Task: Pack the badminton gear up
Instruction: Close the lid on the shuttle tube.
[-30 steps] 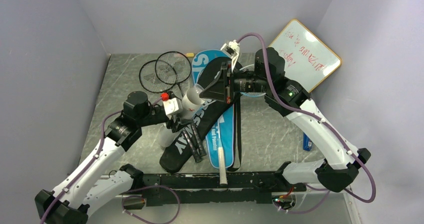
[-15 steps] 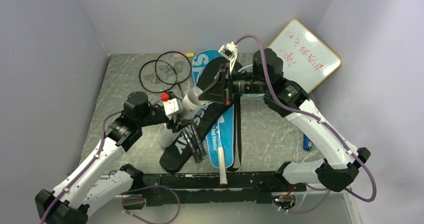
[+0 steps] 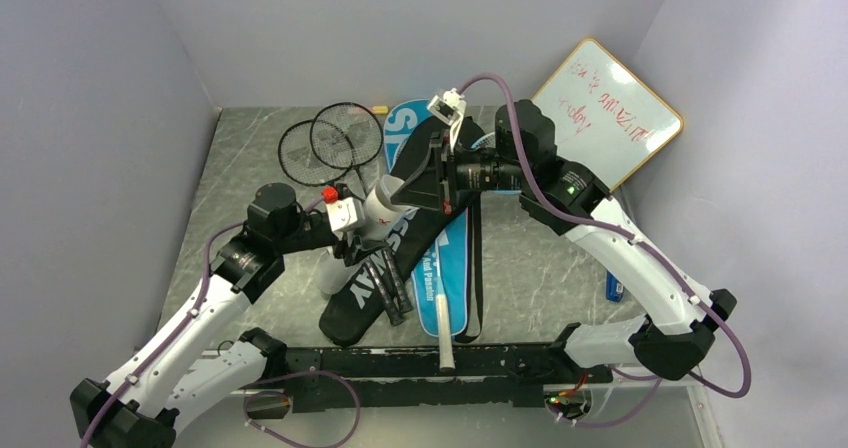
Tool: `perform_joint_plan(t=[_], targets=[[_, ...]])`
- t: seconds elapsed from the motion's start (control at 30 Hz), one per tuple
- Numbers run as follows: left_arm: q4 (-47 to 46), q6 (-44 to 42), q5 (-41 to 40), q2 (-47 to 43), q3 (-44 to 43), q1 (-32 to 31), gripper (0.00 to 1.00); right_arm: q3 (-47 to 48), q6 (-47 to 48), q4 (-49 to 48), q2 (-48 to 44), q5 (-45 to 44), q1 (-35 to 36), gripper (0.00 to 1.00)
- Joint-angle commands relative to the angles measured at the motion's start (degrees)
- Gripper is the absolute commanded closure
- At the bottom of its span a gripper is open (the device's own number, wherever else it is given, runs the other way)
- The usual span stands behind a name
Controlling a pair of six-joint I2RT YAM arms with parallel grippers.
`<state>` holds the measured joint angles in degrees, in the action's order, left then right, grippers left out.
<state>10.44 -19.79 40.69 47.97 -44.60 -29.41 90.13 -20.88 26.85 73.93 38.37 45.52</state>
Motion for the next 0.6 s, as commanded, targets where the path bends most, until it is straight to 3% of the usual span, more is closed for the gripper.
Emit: perform_joint_plan(t=[0.0, 0.2, 0.57], targets=[[-0.2, -0.1, 0.6, -0.3, 0.5, -0.2, 0.50, 2.3, 1.3, 0.1, 0.2, -1.3, 0.8, 1.00], [-0.3, -0.1, 0.6, -0.4, 0.5, -0.2, 0.50, 1.5, 1.2, -1.1, 0.4, -0.9, 1.1, 0.75], [-0.7, 0.1, 1.0, -0.7, 0.7, -0.2, 0.50, 1.0, 0.9, -1.4, 1.1, -1.1, 1.2, 0.70]])
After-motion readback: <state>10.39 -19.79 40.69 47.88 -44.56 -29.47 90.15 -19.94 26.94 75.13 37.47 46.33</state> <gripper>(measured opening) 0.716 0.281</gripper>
